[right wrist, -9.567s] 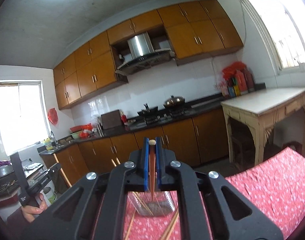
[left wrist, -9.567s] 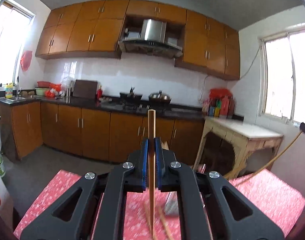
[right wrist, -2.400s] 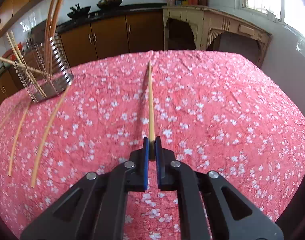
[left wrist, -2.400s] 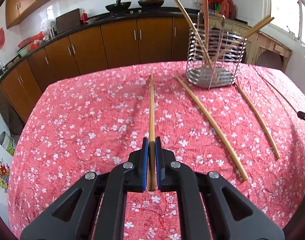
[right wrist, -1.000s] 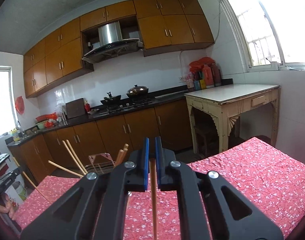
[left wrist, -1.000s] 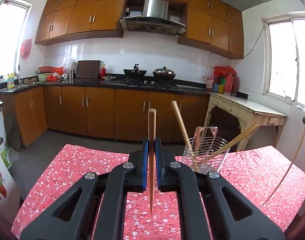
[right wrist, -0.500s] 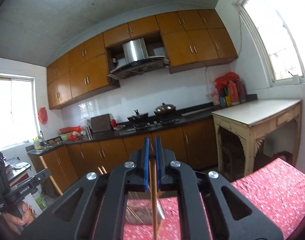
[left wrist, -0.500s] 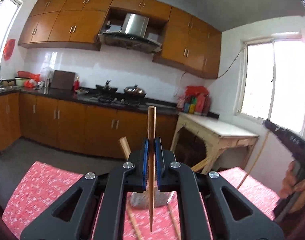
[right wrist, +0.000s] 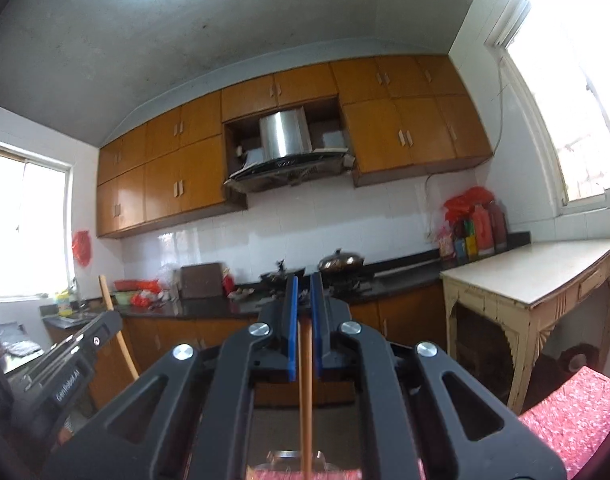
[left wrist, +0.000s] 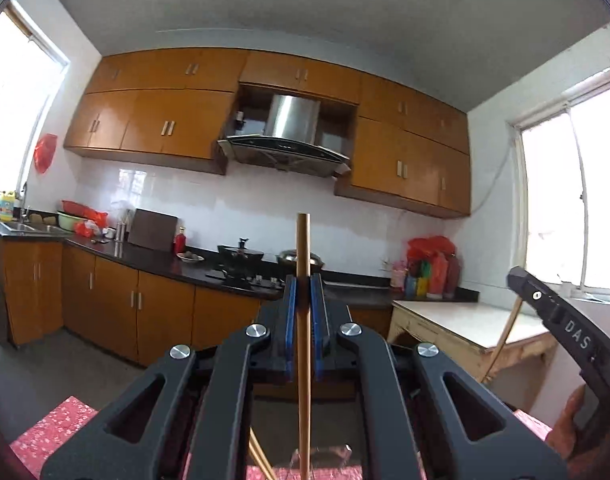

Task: Organize utensils
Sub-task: 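Open both tools to drop the chopsticks into the wire holder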

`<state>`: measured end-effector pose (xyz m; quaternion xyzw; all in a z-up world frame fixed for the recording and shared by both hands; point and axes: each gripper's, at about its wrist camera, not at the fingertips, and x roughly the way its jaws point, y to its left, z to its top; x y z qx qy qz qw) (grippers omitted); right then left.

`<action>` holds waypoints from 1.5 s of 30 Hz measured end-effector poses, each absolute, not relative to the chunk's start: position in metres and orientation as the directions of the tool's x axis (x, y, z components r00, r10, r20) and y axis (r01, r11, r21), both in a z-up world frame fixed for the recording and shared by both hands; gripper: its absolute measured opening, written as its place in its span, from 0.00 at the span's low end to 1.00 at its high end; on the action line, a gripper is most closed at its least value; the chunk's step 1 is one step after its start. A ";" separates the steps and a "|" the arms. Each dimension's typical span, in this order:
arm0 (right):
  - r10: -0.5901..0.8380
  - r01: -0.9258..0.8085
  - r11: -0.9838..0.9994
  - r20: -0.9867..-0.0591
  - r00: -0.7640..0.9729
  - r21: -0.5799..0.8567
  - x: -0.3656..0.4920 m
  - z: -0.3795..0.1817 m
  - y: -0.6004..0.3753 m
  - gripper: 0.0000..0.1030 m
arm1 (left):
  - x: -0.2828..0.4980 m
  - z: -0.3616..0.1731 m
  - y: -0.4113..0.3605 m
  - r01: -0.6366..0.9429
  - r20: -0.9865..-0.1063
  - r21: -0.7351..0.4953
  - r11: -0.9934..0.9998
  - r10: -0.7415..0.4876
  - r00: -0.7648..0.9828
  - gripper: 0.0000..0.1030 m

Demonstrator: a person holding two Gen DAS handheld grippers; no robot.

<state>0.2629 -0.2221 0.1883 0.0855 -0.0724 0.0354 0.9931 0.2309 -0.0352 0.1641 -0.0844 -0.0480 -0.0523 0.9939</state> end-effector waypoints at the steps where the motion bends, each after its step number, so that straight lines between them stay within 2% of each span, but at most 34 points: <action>1: 0.054 -0.080 0.982 0.153 0.987 0.169 0.269 0.186 -0.222 0.07 | 0.237 0.161 -0.036 0.105 0.102 -0.170 0.980 -0.089 0.991 0.07; 6: 0.047 -0.071 0.977 0.118 0.992 0.201 0.308 0.164 -0.221 0.07 | 0.275 0.134 -0.036 0.051 0.012 -0.224 0.973 -0.050 0.999 0.07; 15: 0.039 -0.032 0.973 -0.026 0.999 0.228 0.352 0.118 -0.223 0.07 | 0.299 0.101 -0.034 0.002 -0.105 -0.220 0.976 -0.025 0.994 0.07; 17: 0.029 -0.014 0.973 -0.064 0.998 0.230 0.356 0.113 -0.226 0.10 | 0.300 0.100 -0.034 0.004 -0.126 -0.220 0.976 -0.032 0.992 0.07; 18: 0.020 -0.002 0.974 -0.077 0.997 0.228 0.356 0.112 -0.229 0.13 | 0.299 0.100 -0.034 0.004 -0.130 -0.219 0.976 -0.034 0.991 0.07; 20: 0.002 0.016 0.975 -0.081 0.997 0.223 0.351 0.113 -0.231 0.31 | 0.294 0.105 -0.033 0.005 -0.132 -0.207 0.978 -0.033 0.991 0.07; 36: -0.041 0.073 0.975 -0.154 0.987 0.212 0.264 0.109 -0.258 0.32 | 0.228 0.125 -0.004 -0.033 -0.172 -0.185 0.982 0.001 0.985 0.08; 38: -0.038 0.076 0.975 -0.183 0.982 0.209 0.250 0.094 -0.259 0.32 | 0.213 0.119 0.003 -0.046 -0.174 -0.173 0.984 0.016 0.985 0.10; 40: -0.032 0.080 0.974 -0.226 0.974 0.210 0.239 0.076 -0.260 0.32 | 0.199 0.109 0.012 -0.064 -0.193 -0.167 0.984 0.031 0.981 0.23; 41: -0.024 0.081 0.974 -0.257 0.966 0.211 0.234 0.063 -0.260 0.32 | 0.193 0.103 0.016 -0.071 -0.207 -0.164 0.984 0.036 0.978 0.25; 45: -0.001 0.085 0.975 -0.380 0.925 0.206 0.218 0.010 -0.256 0.32 | 0.172 0.066 0.026 -0.080 -0.270 -0.117 0.990 0.045 0.962 0.26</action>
